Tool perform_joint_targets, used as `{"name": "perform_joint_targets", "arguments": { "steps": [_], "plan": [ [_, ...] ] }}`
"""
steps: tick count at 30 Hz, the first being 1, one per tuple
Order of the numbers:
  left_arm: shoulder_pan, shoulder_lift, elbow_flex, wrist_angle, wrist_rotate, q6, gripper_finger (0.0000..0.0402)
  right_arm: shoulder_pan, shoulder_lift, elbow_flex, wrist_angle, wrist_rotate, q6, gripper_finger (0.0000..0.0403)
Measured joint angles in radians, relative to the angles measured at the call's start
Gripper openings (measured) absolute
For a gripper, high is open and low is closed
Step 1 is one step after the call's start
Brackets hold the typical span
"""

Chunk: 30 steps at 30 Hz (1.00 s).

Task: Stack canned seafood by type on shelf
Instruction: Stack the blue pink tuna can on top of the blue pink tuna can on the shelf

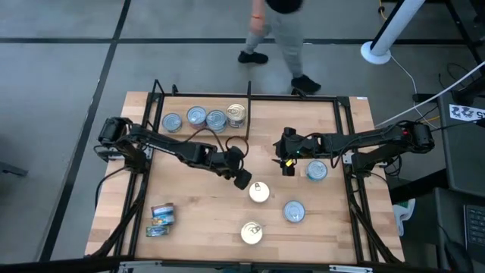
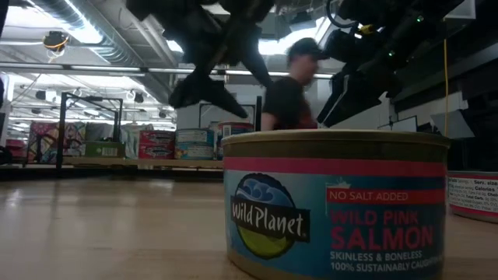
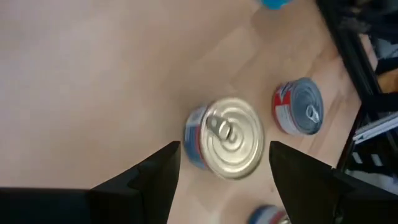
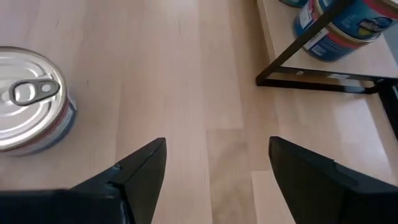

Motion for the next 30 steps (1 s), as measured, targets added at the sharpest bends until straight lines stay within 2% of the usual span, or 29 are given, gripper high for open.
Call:
{"name": "perform_joint_targets", "arguments": {
  "steps": [5, 9, 14, 30],
  "plan": [
    [-0.011, 0.070, 0.000, 0.079, 0.115, -0.103, 0.0239, 0.000, 0.000, 0.001, 0.001, 0.000, -0.023, 0.0282],
    [-0.010, 0.117, 0.000, 0.126, 0.158, -0.154, 0.0239, 0.000, 0.000, 0.001, 0.002, -0.026, -0.059, 0.0282],
    [-0.002, 0.151, 0.000, 0.123, 0.176, -0.196, 0.0239, 0.000, 0.000, 0.001, 0.005, -0.062, -0.101, 0.0282],
    [0.020, 0.213, 0.000, 0.134, 0.193, -0.216, 0.0230, 0.000, 0.000, 0.001, 0.010, -0.064, -0.106, 0.0282]
  ]
}}
